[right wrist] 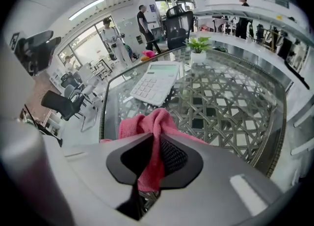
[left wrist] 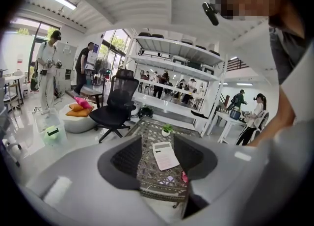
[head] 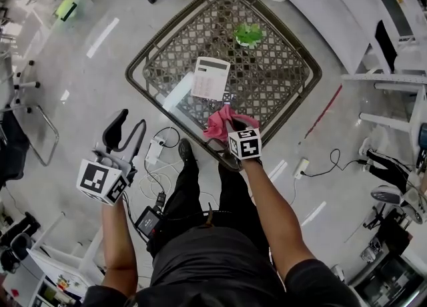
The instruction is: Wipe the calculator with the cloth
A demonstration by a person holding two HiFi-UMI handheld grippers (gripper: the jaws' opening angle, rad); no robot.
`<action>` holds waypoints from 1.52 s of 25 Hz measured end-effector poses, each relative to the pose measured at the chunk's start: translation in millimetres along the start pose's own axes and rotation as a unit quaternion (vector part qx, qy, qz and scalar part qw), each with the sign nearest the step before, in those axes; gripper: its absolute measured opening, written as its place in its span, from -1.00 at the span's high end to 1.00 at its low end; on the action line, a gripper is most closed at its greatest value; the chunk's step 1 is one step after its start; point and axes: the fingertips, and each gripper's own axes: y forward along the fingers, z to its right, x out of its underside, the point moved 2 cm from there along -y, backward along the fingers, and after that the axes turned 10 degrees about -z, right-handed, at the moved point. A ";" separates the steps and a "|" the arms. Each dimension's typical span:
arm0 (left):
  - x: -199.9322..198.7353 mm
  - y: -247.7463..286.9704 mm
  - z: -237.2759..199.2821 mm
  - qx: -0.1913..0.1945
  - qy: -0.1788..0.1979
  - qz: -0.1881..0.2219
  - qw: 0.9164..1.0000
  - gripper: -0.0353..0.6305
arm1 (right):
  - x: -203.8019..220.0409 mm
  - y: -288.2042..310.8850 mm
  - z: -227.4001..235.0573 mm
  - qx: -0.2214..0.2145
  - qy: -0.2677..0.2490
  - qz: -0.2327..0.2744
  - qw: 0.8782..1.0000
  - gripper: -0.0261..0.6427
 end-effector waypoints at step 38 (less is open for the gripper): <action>19.0 7.1 -58.8 -0.012 -0.026 -0.026 0.999 0.23 | -87.0 34.2 -35.8 0.002 0.021 0.085 0.996 0.80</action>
